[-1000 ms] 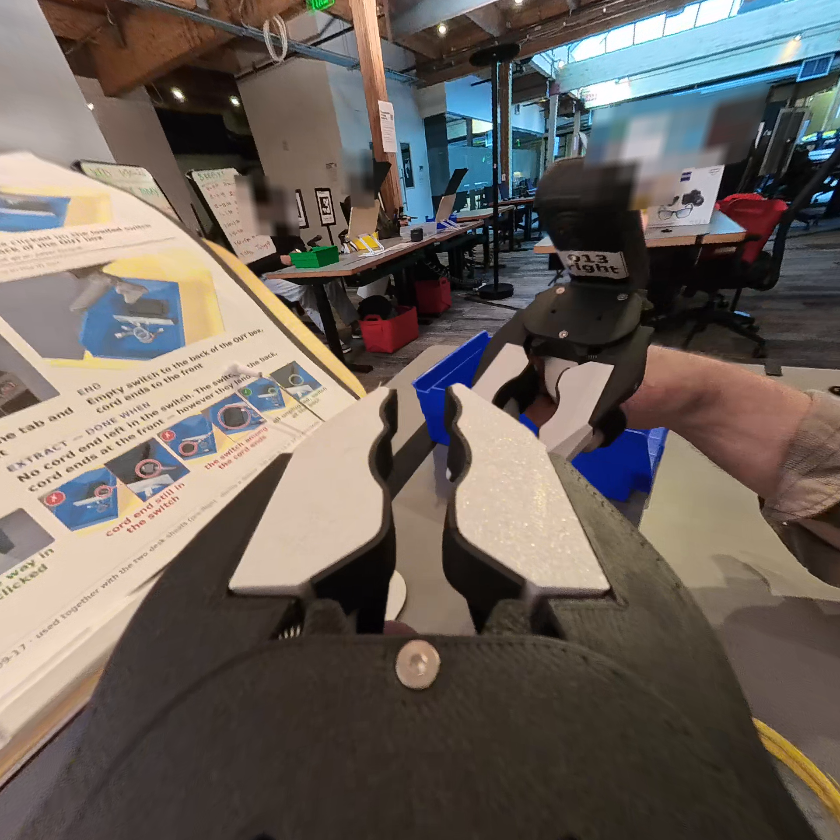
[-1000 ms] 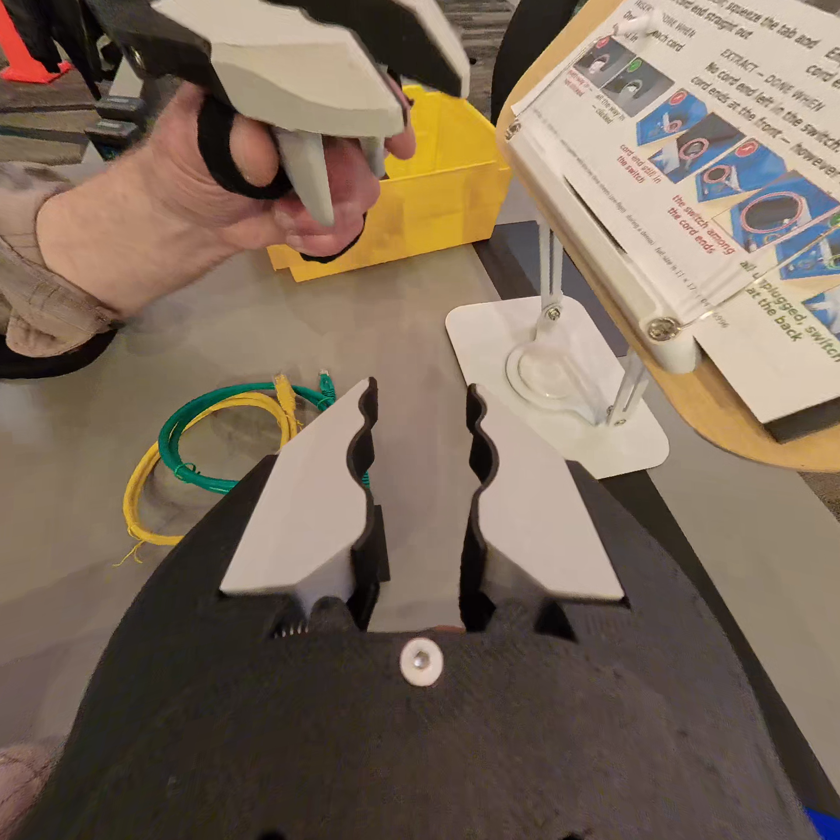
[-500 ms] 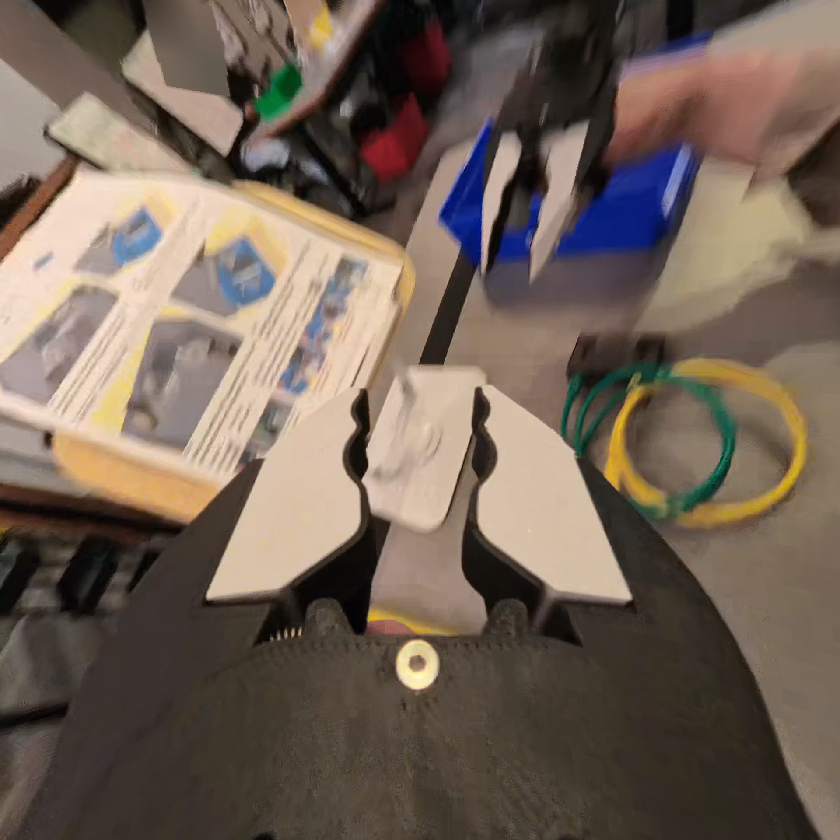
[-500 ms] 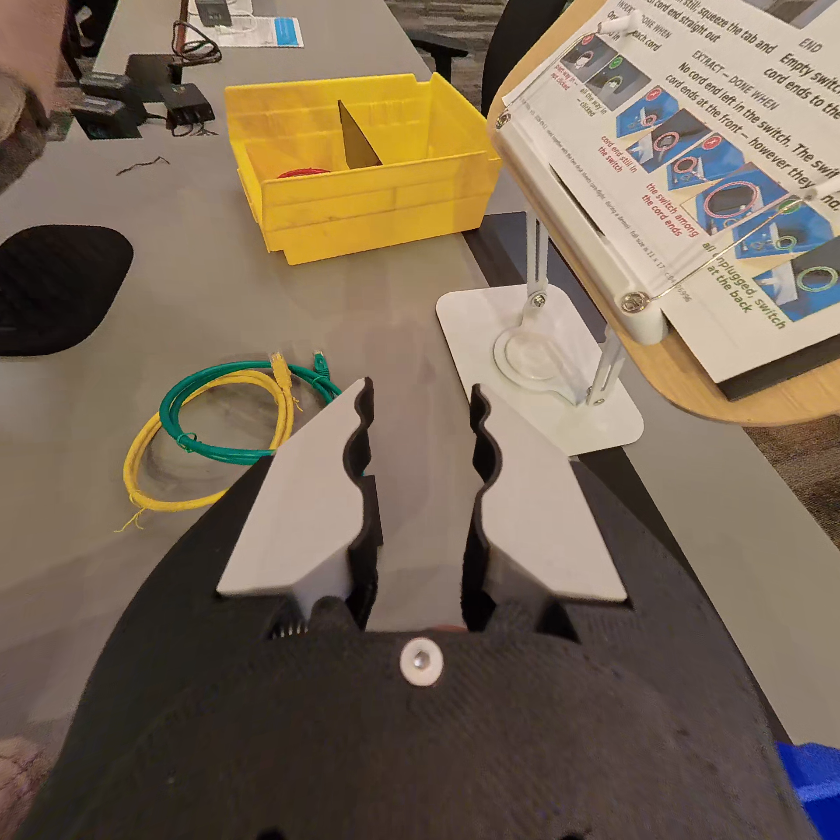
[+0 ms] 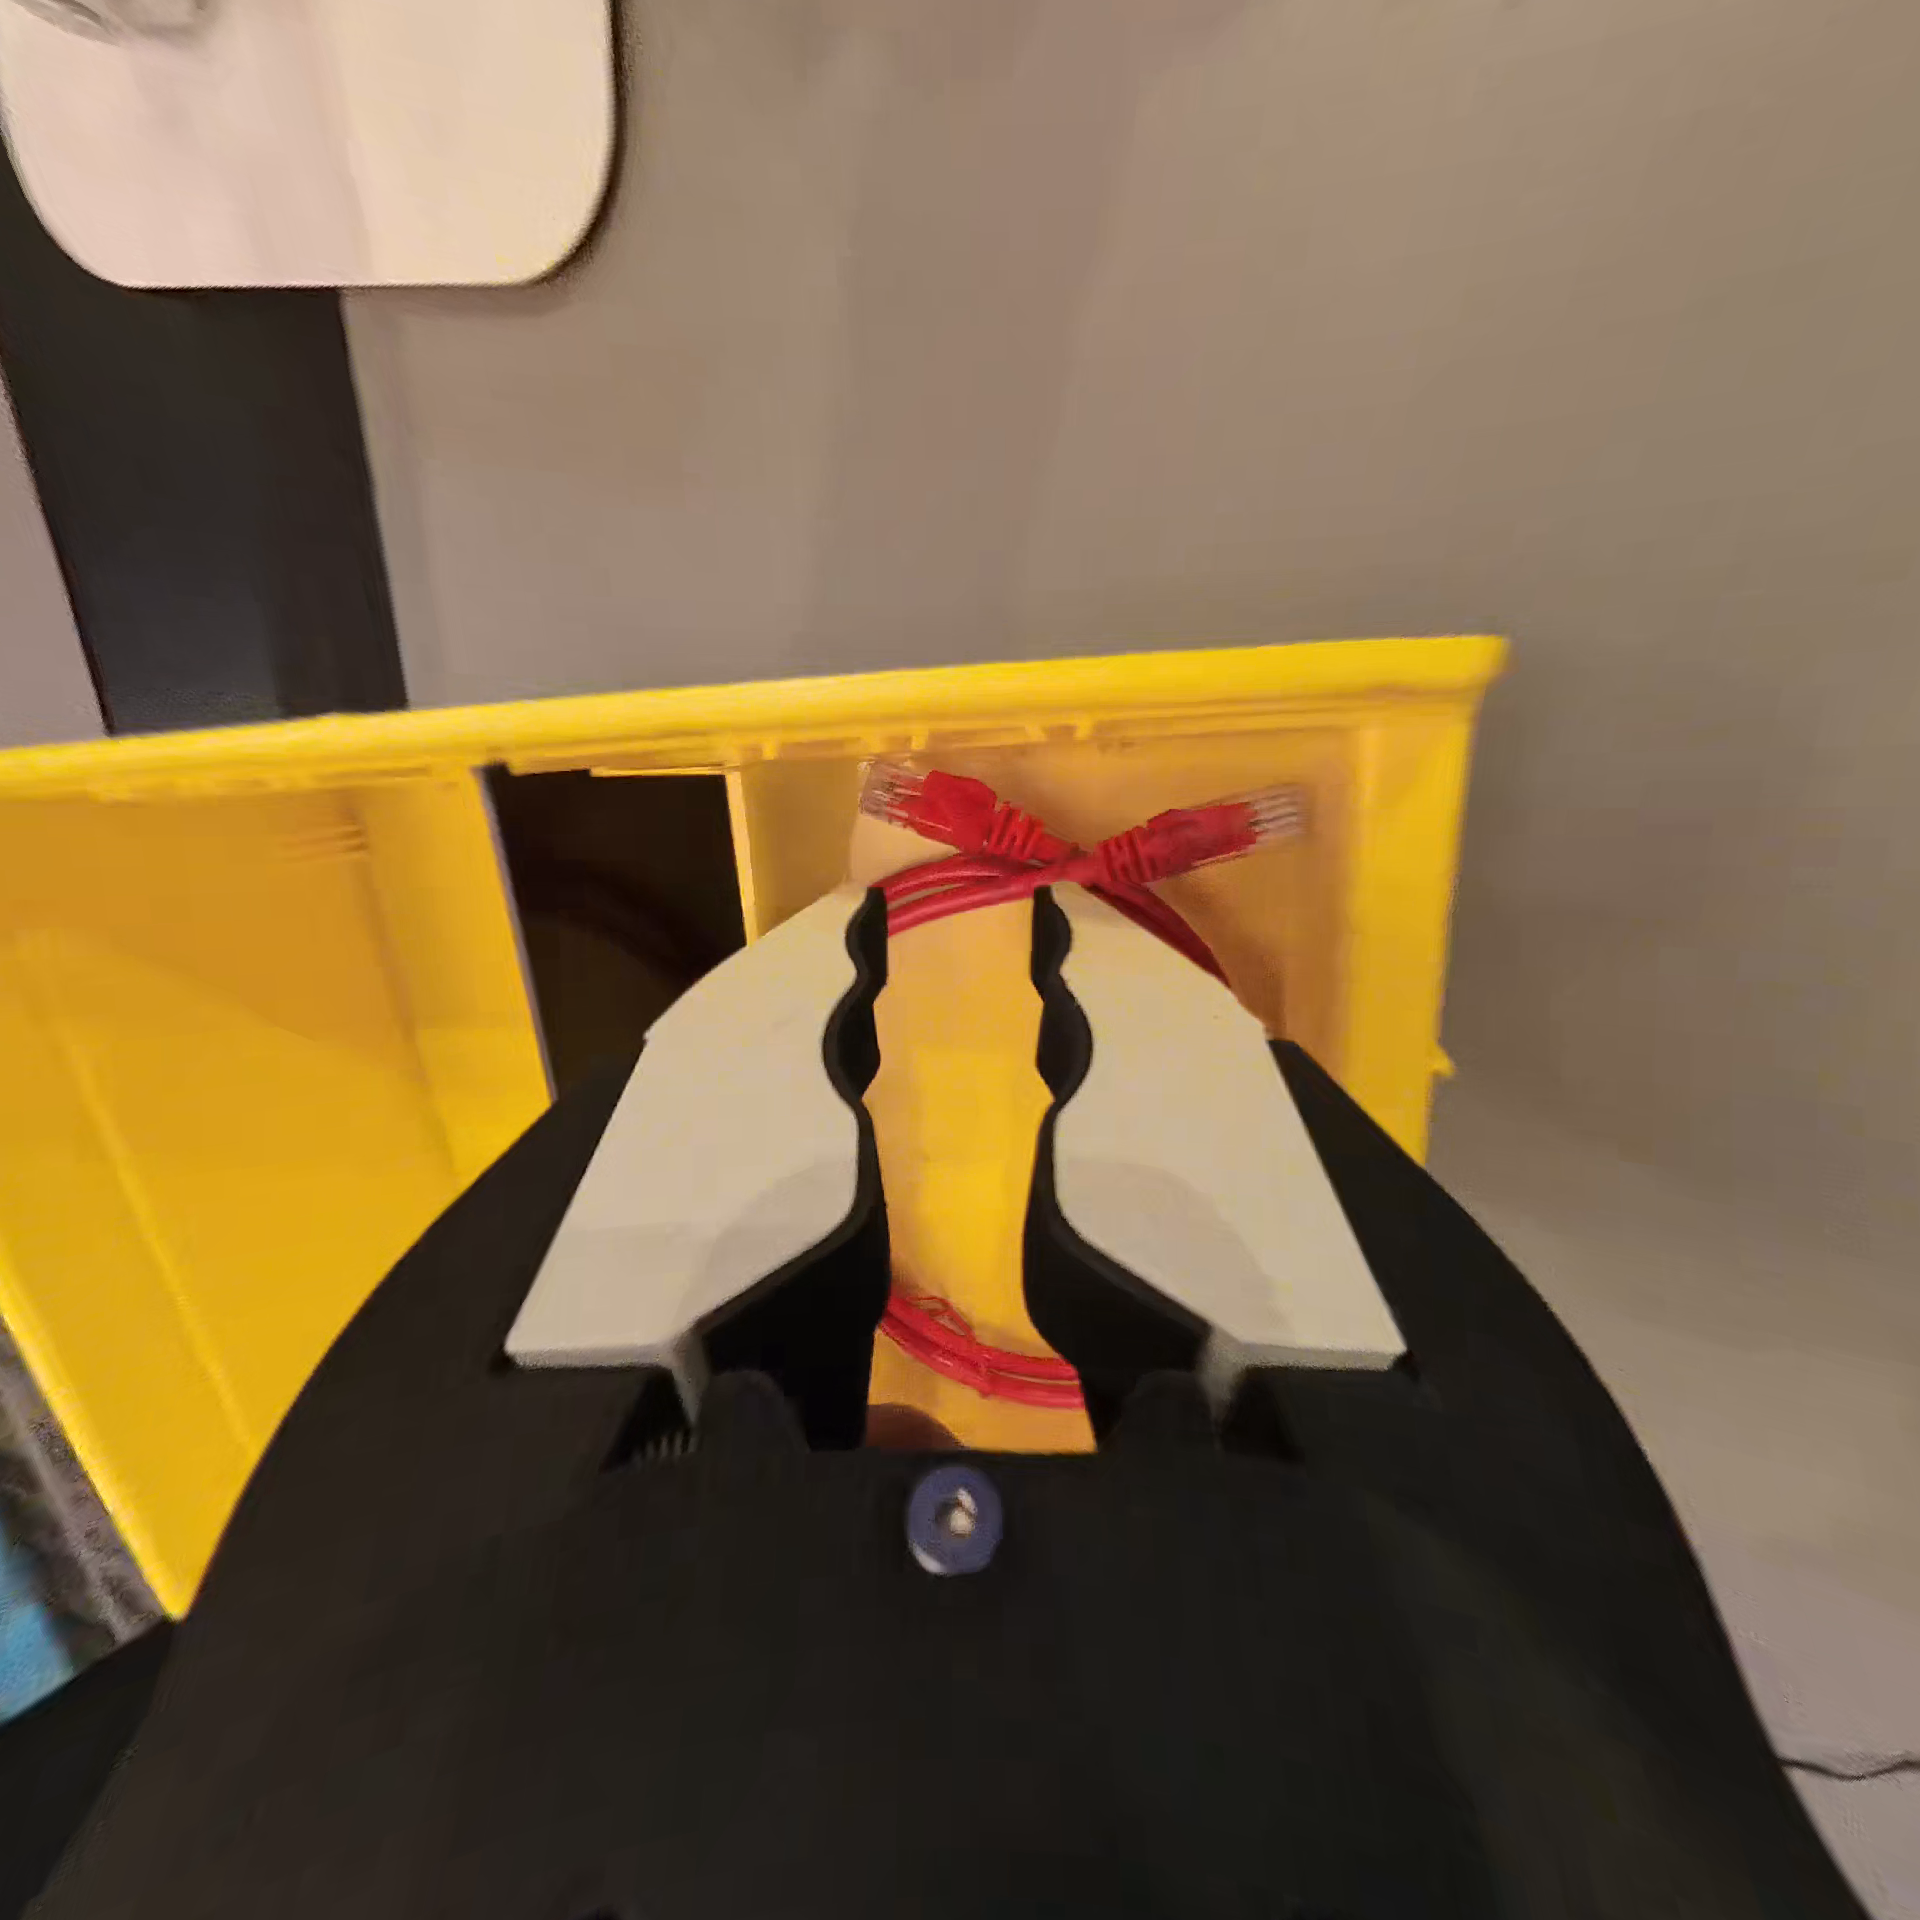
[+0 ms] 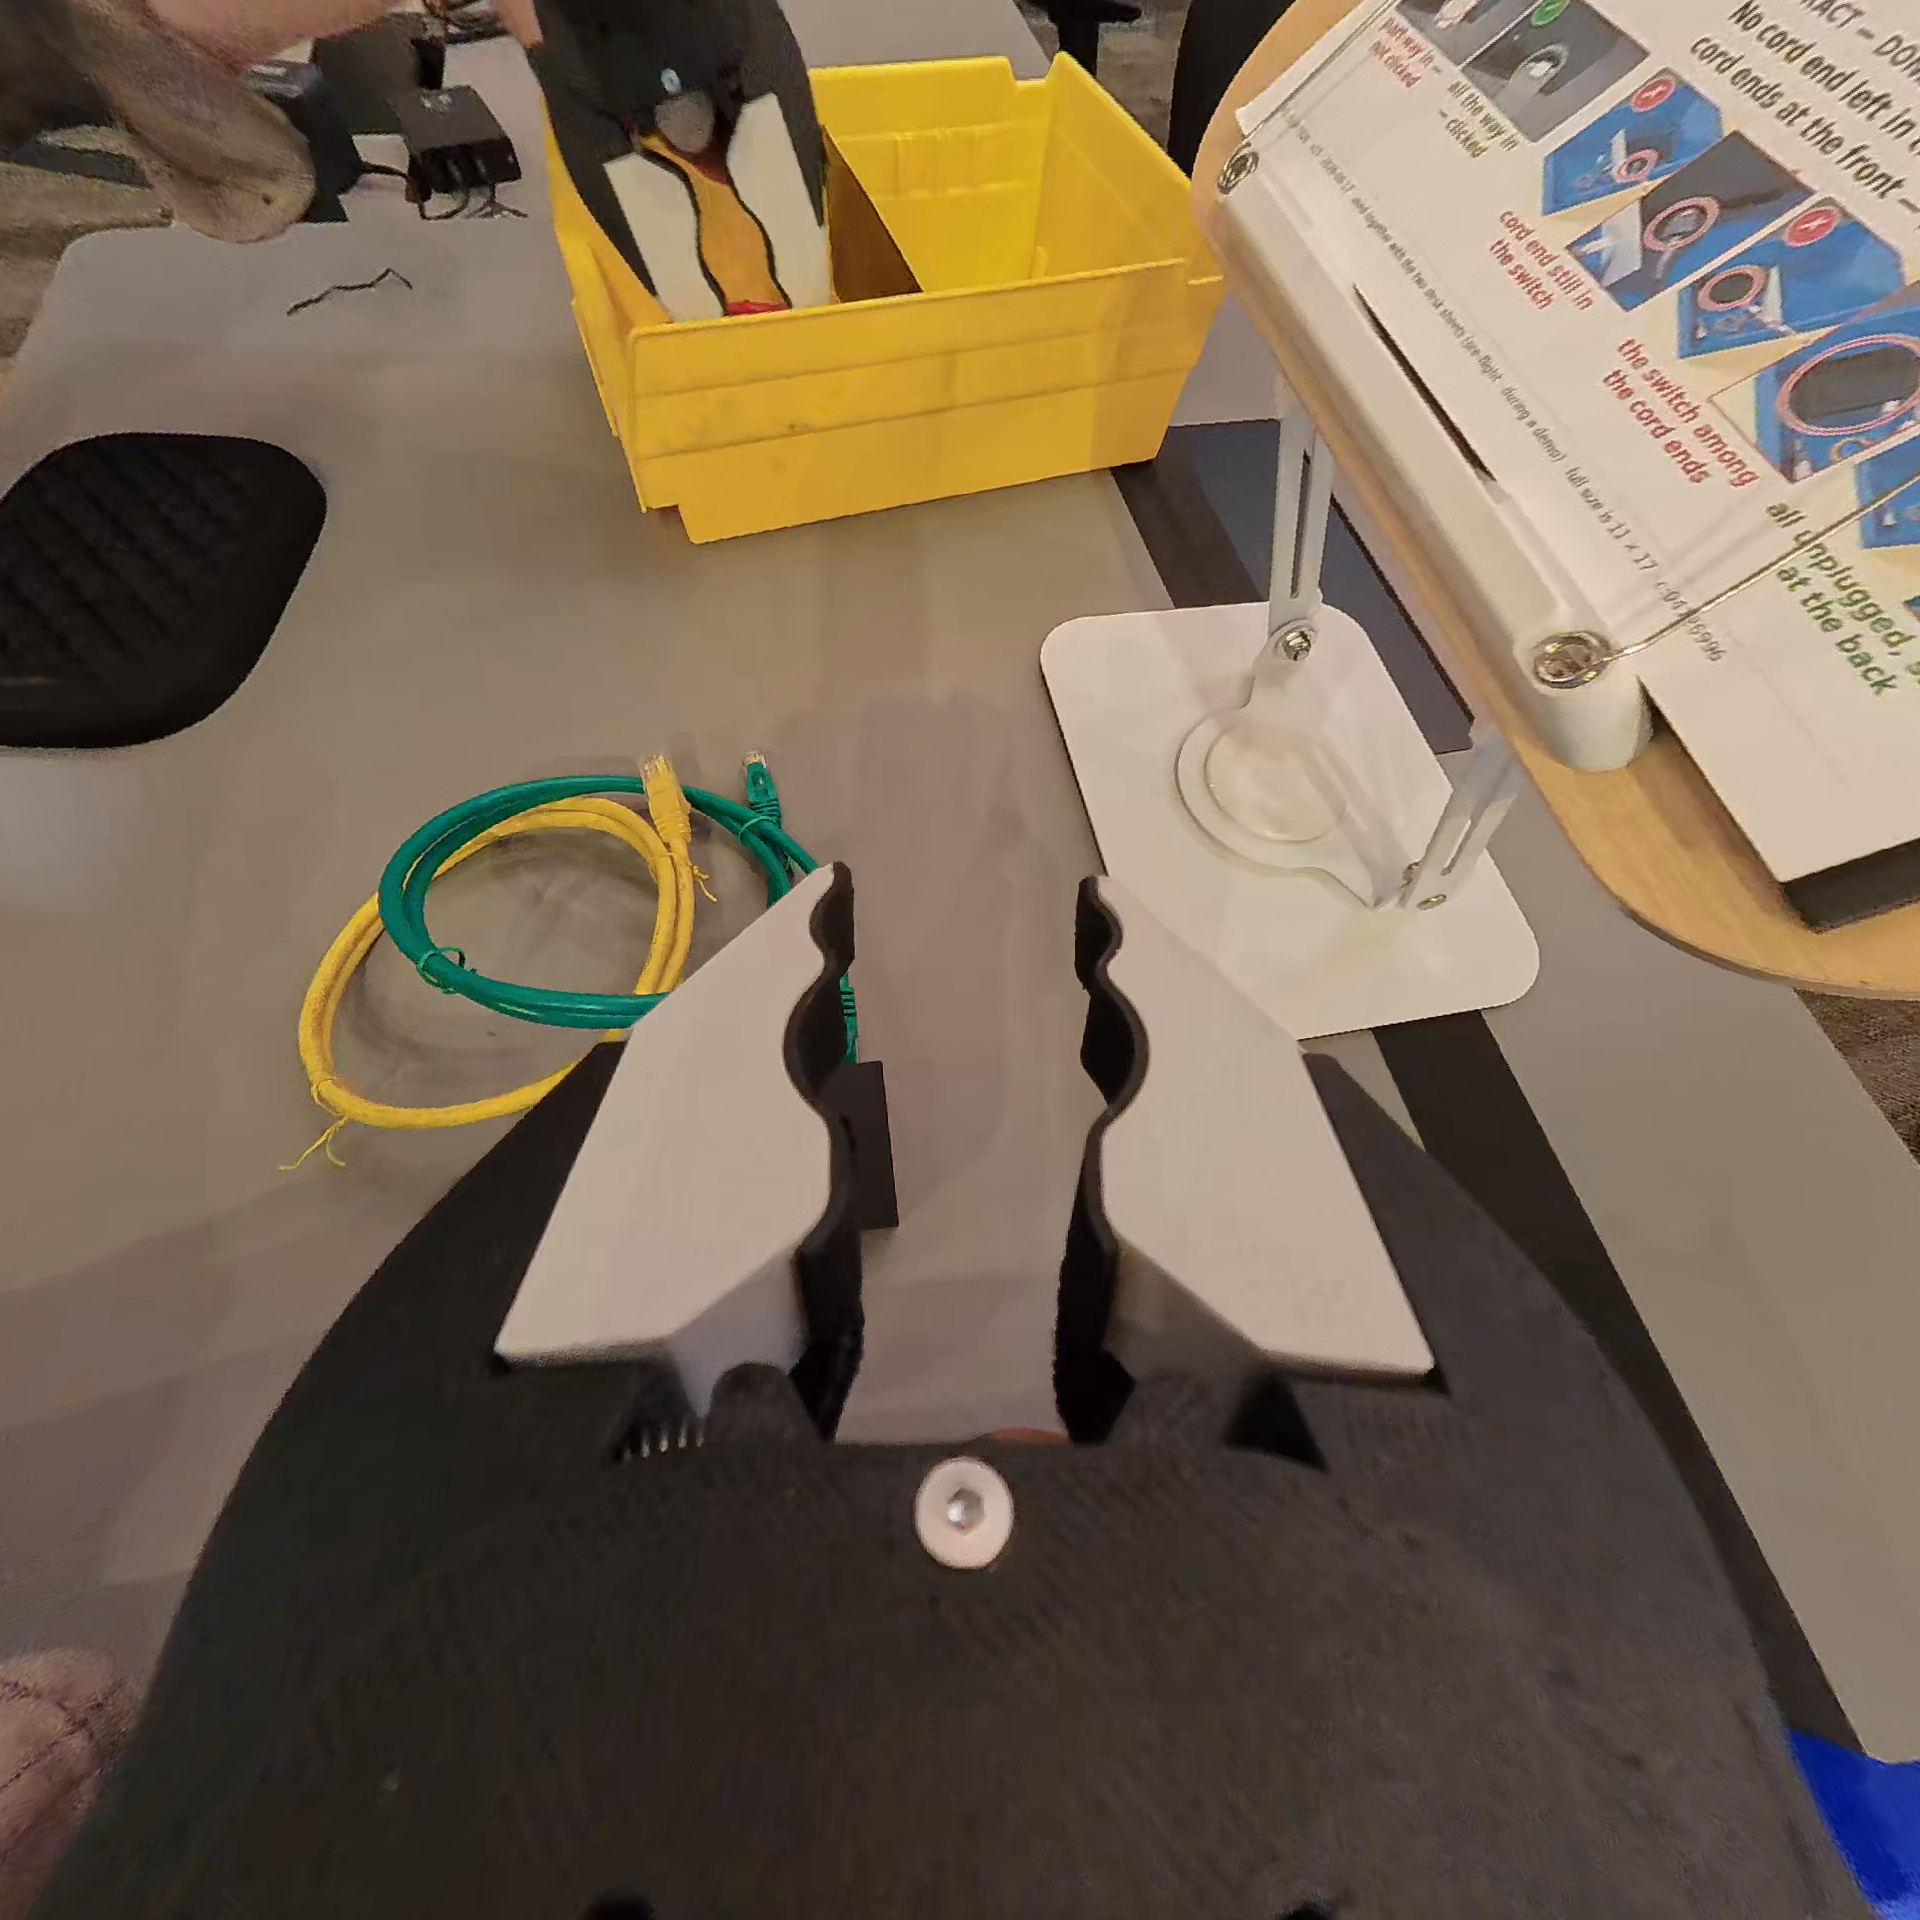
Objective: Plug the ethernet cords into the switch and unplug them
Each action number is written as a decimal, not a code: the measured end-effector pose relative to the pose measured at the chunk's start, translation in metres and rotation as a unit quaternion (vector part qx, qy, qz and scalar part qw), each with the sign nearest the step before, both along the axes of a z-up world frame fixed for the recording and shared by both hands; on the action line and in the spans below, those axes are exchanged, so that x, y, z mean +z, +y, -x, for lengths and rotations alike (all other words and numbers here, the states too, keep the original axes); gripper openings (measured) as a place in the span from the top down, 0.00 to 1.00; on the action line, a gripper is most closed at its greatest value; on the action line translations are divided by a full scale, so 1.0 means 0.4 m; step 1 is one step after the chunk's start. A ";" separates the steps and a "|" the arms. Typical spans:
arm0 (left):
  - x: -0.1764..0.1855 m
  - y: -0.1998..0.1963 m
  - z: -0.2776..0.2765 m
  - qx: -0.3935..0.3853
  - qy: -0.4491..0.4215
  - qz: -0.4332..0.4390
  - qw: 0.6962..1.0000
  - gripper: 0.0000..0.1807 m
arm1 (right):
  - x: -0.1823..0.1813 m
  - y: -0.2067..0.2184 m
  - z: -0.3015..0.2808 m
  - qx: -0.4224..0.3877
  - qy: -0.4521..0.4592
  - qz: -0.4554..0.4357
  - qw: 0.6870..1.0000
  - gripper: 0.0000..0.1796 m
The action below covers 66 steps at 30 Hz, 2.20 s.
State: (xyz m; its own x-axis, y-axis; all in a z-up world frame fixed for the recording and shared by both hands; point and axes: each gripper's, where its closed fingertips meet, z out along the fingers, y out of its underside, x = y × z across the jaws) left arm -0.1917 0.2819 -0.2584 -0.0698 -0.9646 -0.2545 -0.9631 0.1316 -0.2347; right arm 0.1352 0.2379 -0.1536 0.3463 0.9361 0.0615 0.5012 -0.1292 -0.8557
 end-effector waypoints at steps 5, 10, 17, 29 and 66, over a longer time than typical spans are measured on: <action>-0.062 0.040 0.026 -0.032 0.072 0.004 0.997 0.87 | -0.019 0.003 0.003 0.004 -0.006 0.009 1.000 0.77; -0.099 0.045 0.056 -0.050 0.112 0.026 0.992 0.90 | -0.022 0.005 0.001 0.008 0.002 0.009 1.000 0.77; -0.094 0.075 0.053 -0.077 0.103 -0.012 0.992 0.81 | -0.040 0.007 0.009 0.012 -0.006 0.018 1.000 0.76; -0.113 0.090 0.033 -0.067 0.087 -0.028 0.994 0.92 | -0.045 0.006 0.017 0.017 -0.008 0.019 1.000 0.76; 0.408 0.023 -0.021 0.065 -0.200 -0.304 0.929 0.97 | 0.051 -0.039 0.068 0.043 0.008 -0.033 0.999 0.74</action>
State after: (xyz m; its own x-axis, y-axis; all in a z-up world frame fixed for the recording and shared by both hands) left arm -0.1835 0.2912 -0.0953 0.2555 -0.6271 -0.7359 -0.8315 0.2459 -0.4982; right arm 0.1082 0.2224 -0.1331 0.2665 0.9565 0.1185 0.4942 -0.0301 -0.8688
